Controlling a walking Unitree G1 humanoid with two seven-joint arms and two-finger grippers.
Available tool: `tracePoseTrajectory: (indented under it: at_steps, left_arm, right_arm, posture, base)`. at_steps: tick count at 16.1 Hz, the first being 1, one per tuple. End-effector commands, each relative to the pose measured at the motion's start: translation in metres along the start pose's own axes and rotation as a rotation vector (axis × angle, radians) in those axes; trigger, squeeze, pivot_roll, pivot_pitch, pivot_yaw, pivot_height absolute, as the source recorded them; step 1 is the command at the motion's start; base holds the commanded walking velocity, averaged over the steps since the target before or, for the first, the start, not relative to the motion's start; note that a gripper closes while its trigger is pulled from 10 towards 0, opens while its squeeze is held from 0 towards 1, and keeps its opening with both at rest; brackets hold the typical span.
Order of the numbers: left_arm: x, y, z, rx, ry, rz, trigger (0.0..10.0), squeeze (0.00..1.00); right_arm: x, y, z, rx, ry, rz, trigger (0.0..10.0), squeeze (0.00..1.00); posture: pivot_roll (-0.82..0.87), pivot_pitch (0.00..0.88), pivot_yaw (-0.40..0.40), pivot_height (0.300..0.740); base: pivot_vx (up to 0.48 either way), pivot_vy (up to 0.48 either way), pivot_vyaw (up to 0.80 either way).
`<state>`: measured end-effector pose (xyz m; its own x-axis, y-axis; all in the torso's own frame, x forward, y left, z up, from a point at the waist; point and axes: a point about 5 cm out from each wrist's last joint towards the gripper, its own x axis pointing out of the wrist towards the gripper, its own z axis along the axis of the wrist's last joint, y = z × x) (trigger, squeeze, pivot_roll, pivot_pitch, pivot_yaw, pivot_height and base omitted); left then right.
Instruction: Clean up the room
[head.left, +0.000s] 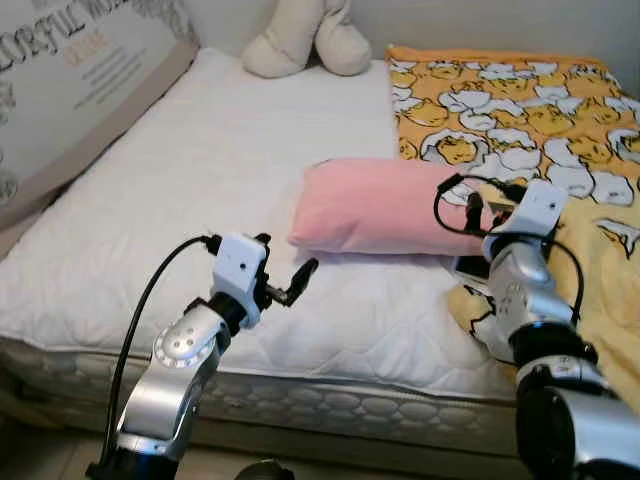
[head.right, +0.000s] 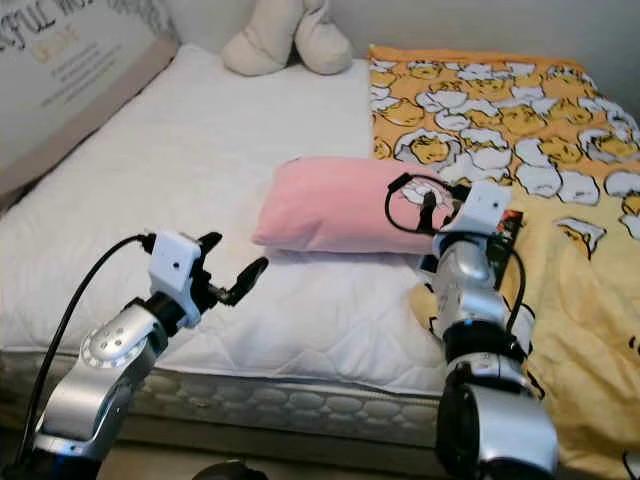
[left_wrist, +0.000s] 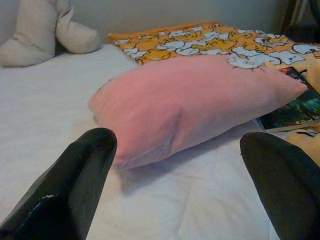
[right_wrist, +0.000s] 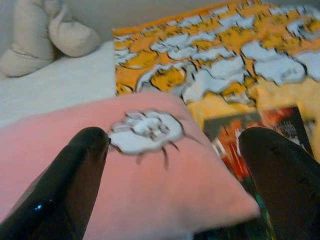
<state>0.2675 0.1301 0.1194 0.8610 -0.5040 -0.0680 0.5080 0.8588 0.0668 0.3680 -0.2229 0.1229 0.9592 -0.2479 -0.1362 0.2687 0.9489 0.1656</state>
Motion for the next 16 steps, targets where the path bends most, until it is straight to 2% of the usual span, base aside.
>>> tracePoseTrajectory:
  at_steps: [1,3,4,5,7,8,10,11,12,16]
  left_arm:
    - [-0.001,0.001,0.007,0.017,-0.012,0.004,10.0,0.0]
    - [-0.006,0.002,0.012,-0.017,-0.059,0.087,10.0,0.0]
    - [-0.01,0.007,0.015,-0.057,-0.091,0.184,10.0,0.0]
    - [-0.016,0.014,0.014,-0.098,-0.088,0.28,10.0,0.0]
    - [-0.019,0.013,0.017,-0.115,-0.088,0.311,10.0,0.0]
    - [-0.018,0.009,0.024,-0.081,-0.089,0.283,10.0,0.0]
    - [-0.014,0.006,0.034,-0.044,-0.106,0.243,10.0,0.0]
    - [-0.011,0.003,0.042,-0.026,-0.126,0.221,10.0,0.0]
    - [-0.009,0.001,0.044,-0.031,-0.142,0.206,10.0,0.0]
    - [0.0,-0.003,0.033,-0.069,-0.107,0.192,10.0,0.0]
  right_arm:
    - [0.002,0.005,0.006,-0.038,-0.025,0.023,10.0,0.0]
    - [-0.004,0.005,0.016,-0.158,-0.175,-0.019,10.0,0.0]
    - [-0.023,0.008,0.014,-0.234,-0.276,-0.01,10.0,0.0]
    - [-0.057,0.007,0.001,-0.262,-0.33,-0.007,10.0,0.0]
    - [-0.096,0.004,-0.014,-0.275,-0.322,-0.017,10.0,0.0]
    - [-0.119,0.003,-0.019,-0.272,-0.302,-0.003,10.0,0.0]
    - [-0.138,0.004,-0.018,-0.268,-0.286,0.052,10.0,0.0]
    - [-0.146,0.006,-0.019,-0.286,-0.267,0.132,10.0,0.0]
    - [-0.15,0.007,-0.021,-0.294,-0.258,0.162,10.0,0.0]
    - [-0.141,0.012,-0.02,-0.26,-0.195,0.133,10.0,0.0]
  posture:
    - [0.12,0.0,0.012,0.74]
    - [0.13,0.0,-0.019,0.74]
    - [0.12,0.0,-0.028,0.74]
    - [0.1,0.0,-0.033,0.74]
    - [0.08,0.0,-0.039,0.74]
    - [0.05,0.0,-0.035,0.74]
    - [0.03,0.0,-0.033,0.74]
    - [0.02,0.0,-0.029,0.74]
    - [0.02,0.0,-0.029,0.74]
    - [0.0,0.0,-0.015,0.74]
  base:
    - [0.0,0.0,0.0]
    - [0.0,0.0,0.0]
    - [0.0,0.0,0.0]
    - [0.0,0.0,0.0]
    - [0.0,0.0,0.0]
    - [0.0,0.0,0.0]
    - [0.0,0.0,0.0]
    - [0.0,0.0,0.0]
    - [0.0,0.0,0.0]
    - [0.0,-0.438,0.0]
